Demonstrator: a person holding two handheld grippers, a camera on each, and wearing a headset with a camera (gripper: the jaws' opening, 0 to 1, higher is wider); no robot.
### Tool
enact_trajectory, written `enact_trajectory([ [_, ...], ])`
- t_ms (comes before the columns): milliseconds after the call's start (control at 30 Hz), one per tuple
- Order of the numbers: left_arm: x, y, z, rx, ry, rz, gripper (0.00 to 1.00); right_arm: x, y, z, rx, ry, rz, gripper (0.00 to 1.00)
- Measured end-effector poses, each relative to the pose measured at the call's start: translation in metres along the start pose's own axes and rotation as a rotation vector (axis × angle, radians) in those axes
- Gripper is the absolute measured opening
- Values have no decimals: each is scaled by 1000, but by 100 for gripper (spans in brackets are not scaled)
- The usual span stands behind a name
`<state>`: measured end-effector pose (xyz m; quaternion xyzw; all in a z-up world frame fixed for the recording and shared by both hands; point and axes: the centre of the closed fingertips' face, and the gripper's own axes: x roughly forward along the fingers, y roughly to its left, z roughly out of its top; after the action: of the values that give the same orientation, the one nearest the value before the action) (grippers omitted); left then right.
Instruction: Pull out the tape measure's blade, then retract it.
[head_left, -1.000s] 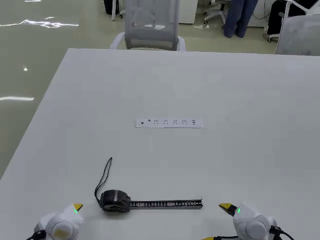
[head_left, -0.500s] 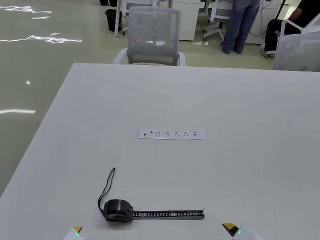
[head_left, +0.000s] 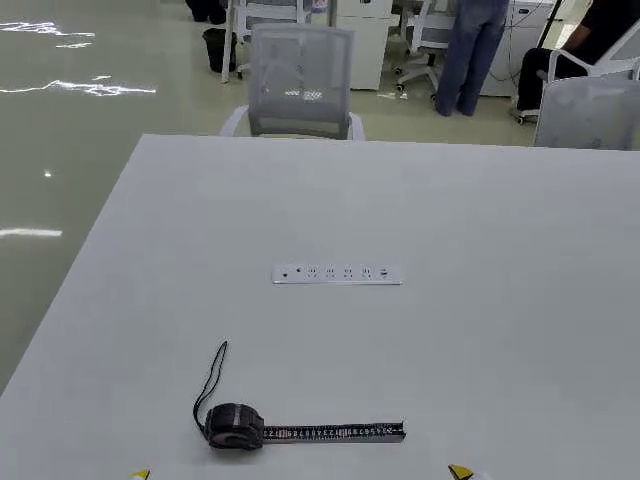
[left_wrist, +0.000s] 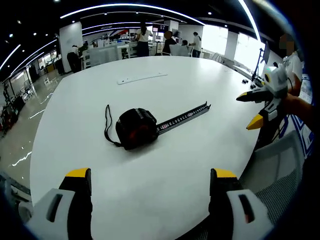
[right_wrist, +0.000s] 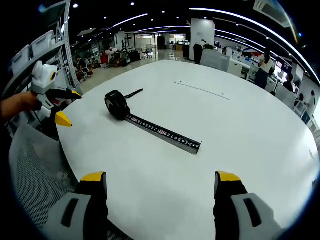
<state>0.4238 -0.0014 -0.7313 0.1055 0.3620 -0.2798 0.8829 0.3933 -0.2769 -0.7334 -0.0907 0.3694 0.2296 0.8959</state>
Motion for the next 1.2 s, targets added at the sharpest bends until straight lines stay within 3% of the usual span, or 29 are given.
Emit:
enact_trajectory([
  [300, -8, -9, 7, -48, -42, 52, 99, -9, 8, 7, 42, -35, -66, 96],
  [533, -9, -13, 12, -53, -58, 68, 99, -8, 17, 7, 42, -31, -70, 95],
  [800, -9, -14, 16, -65, -73, 98, 99, -9, 17, 6, 58, -33, -85, 95],
  [1200, -5, -15, 22, -133, -94, 130, 97, -8, 19, 2, 64, -27, -81, 94],
])
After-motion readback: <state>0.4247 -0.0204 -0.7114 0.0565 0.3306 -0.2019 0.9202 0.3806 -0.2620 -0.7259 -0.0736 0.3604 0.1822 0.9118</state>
